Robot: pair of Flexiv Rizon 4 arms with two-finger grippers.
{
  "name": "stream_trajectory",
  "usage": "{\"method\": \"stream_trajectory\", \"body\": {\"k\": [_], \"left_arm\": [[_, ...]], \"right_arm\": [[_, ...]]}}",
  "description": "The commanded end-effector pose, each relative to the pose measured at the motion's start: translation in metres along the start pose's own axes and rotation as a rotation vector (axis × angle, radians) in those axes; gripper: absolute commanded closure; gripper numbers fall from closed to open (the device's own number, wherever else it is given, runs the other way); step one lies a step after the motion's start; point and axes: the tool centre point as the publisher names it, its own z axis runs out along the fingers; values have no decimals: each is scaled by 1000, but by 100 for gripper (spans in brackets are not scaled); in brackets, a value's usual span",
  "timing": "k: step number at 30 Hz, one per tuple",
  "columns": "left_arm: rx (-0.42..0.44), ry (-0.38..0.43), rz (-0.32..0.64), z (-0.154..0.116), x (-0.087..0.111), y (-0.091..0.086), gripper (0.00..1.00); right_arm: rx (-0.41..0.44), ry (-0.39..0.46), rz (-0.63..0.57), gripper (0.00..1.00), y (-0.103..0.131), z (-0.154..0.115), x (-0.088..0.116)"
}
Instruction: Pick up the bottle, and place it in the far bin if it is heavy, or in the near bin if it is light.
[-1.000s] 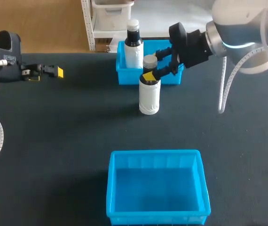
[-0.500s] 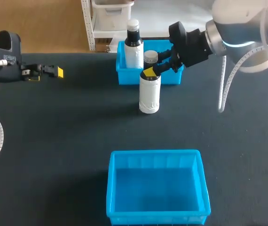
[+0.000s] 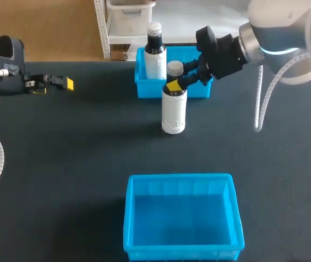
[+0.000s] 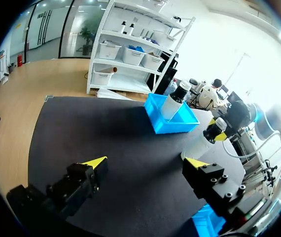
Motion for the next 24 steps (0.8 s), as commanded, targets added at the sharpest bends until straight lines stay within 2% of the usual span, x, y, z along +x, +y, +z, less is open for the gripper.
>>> {"method": "stream_trajectory", "body": {"k": [1, 10, 19, 24], "left_arm": [[0, 0, 0, 0, 0, 0, 0], [0, 0, 0, 0, 0, 0, 0], [0, 0, 0, 0, 0, 0, 0], [0, 0, 0, 0, 0, 0, 0]], "right_arm": [[3, 0, -2, 100, 7, -5, -6], [32, 17, -32, 100, 13, -22, -19], [113, 31, -44, 100, 17, -65, -24], [154, 31, -28, 100, 25, -90, -18]]}}
